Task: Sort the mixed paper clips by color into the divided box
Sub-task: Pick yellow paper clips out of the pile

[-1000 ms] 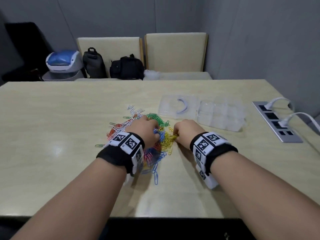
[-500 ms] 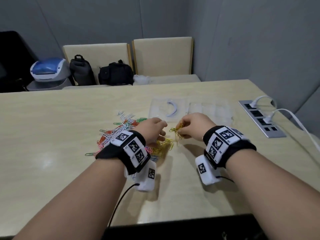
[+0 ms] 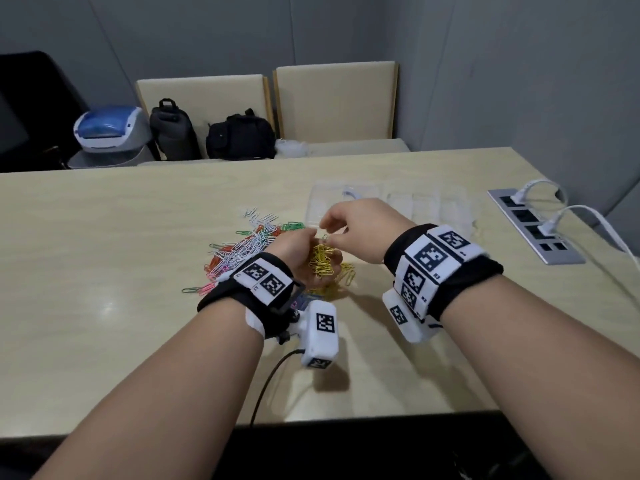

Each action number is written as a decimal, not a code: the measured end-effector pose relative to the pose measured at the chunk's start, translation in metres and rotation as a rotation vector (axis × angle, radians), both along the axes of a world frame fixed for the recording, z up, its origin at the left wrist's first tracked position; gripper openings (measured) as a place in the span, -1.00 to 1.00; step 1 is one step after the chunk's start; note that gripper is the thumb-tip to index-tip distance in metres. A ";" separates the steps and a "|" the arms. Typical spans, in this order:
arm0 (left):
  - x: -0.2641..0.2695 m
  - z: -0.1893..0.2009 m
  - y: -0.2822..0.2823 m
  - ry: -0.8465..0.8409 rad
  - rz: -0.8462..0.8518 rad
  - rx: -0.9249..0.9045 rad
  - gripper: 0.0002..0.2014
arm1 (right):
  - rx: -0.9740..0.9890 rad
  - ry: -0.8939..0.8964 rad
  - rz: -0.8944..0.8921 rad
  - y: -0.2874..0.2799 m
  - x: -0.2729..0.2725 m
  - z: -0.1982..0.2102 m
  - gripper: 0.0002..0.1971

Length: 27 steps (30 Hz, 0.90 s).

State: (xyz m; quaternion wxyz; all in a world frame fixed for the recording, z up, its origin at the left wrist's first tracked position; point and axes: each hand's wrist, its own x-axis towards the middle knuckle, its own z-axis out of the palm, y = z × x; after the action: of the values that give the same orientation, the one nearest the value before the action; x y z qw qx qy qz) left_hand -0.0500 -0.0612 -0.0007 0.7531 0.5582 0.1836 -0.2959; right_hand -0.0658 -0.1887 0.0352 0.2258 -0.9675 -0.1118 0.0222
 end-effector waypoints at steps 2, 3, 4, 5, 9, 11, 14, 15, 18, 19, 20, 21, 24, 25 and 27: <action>-0.002 0.001 0.008 0.038 0.025 -0.016 -0.62 | 0.041 -0.046 -0.070 -0.001 0.006 0.000 -0.76; -0.003 0.002 0.012 0.049 0.027 -0.012 -0.61 | 0.031 -0.044 -0.109 -0.002 0.009 -0.002 -0.77; -0.004 0.003 0.016 0.053 0.025 0.001 -0.61 | -0.037 -0.012 -0.123 -0.003 0.011 -0.005 -0.77; -0.004 0.004 0.019 0.052 0.022 0.019 -0.61 | -0.147 0.052 -0.118 -0.002 0.013 -0.009 -0.78; -0.003 0.003 0.032 0.027 0.027 0.117 -0.64 | -0.507 0.310 -0.051 0.009 0.011 -0.031 -0.65; -0.004 0.000 0.035 0.014 0.036 0.156 -0.66 | -0.492 0.307 -0.056 0.014 0.010 -0.042 -0.50; -0.006 -0.003 0.039 0.009 0.046 0.174 -0.65 | -0.406 0.212 -0.037 0.020 0.016 -0.051 -0.54; -0.006 -0.003 0.040 0.008 0.046 0.178 -0.65 | -0.408 0.189 -0.028 0.021 0.018 -0.053 -0.65; -0.006 -0.004 0.042 0.010 0.041 0.189 -0.64 | -0.452 0.155 -0.029 0.021 0.021 -0.055 -0.77; -0.006 -0.005 0.041 0.011 0.042 0.194 -0.64 | -0.464 0.145 -0.028 0.019 0.021 -0.054 -0.77; -0.005 -0.006 0.041 0.012 0.039 0.198 -0.63 | -0.475 0.135 -0.027 0.018 0.021 -0.052 -0.78; -0.004 -0.006 0.040 0.014 0.033 0.199 -0.62 | -0.486 0.130 -0.026 0.016 0.021 -0.050 -0.78; -0.003 -0.006 0.035 0.027 0.030 0.175 -0.61 | -0.481 0.083 -0.032 0.015 0.020 -0.036 -0.76; -0.003 -0.007 0.032 0.035 0.034 0.147 -0.62 | -0.466 0.047 -0.031 0.017 0.020 -0.029 -0.76; -0.003 -0.008 0.028 0.051 0.032 0.098 -0.61 | -0.458 0.003 -0.009 0.024 0.019 -0.014 -0.77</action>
State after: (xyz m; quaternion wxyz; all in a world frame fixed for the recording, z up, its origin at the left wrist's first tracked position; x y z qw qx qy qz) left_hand -0.0530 -0.0334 -0.0083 0.7244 0.5838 0.2259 -0.2887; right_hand -0.0472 -0.1643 0.0209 0.0007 -0.9939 -0.0993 0.0473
